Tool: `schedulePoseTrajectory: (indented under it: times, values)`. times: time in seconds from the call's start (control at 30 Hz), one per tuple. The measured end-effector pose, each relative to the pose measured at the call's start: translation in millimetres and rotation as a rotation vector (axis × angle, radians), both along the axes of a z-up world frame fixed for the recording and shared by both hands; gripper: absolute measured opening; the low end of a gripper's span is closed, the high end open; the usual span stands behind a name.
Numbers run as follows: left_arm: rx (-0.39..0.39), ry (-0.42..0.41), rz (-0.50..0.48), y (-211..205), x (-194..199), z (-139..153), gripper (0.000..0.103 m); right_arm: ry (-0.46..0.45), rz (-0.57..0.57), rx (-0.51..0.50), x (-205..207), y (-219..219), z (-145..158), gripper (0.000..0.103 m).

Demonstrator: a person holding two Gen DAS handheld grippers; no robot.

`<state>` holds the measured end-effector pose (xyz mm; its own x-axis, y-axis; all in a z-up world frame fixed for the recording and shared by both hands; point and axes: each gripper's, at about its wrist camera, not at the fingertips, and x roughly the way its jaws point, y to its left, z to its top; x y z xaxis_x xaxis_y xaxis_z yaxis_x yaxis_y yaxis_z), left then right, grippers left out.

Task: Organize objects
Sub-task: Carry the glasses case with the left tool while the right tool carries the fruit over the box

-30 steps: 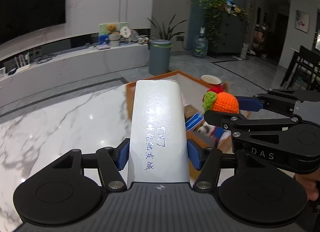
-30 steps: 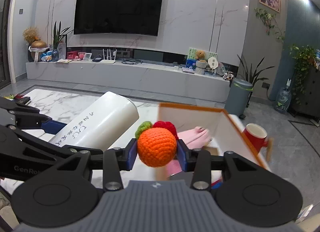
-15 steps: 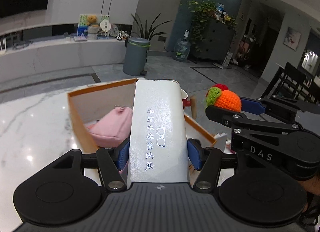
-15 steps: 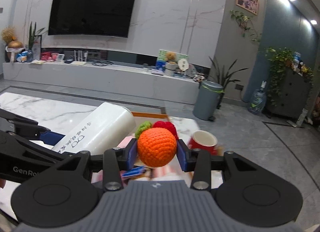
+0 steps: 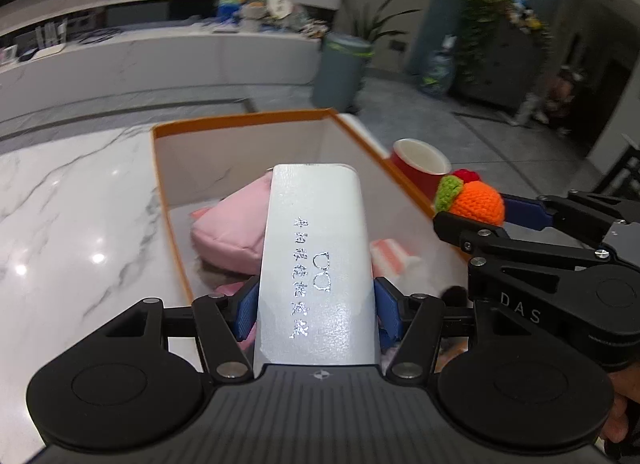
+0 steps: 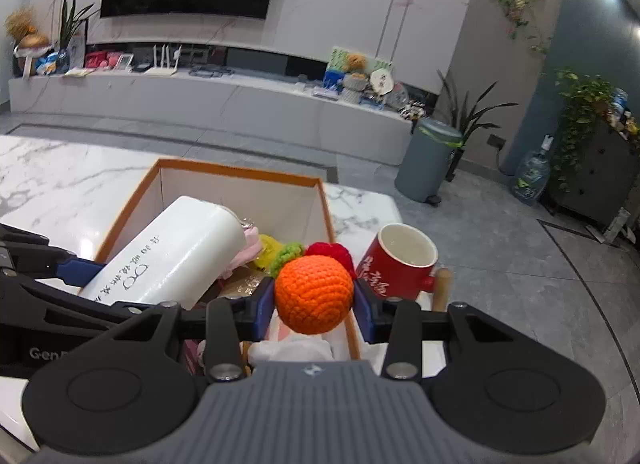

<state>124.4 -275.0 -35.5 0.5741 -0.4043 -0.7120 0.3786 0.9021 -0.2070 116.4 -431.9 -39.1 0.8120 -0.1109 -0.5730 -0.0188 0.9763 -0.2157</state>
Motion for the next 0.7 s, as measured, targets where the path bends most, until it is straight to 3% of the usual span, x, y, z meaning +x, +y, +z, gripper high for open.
schedulePoseTrajectory:
  times: [0.2,0.57,0.7]
  values:
    - [0.027,0.014,0.047,-2,11,-3,0.068,0.043,0.018,0.004,24,1,-19,0.044]
    - [0.061,0.047,0.091,-3,24,-9,0.069,0.156,0.039,0.106,70,-7,-41,0.044]
    - [0.108,0.034,0.096,-9,27,-10,0.069,0.198,0.051,0.090,85,-4,-50,0.044]
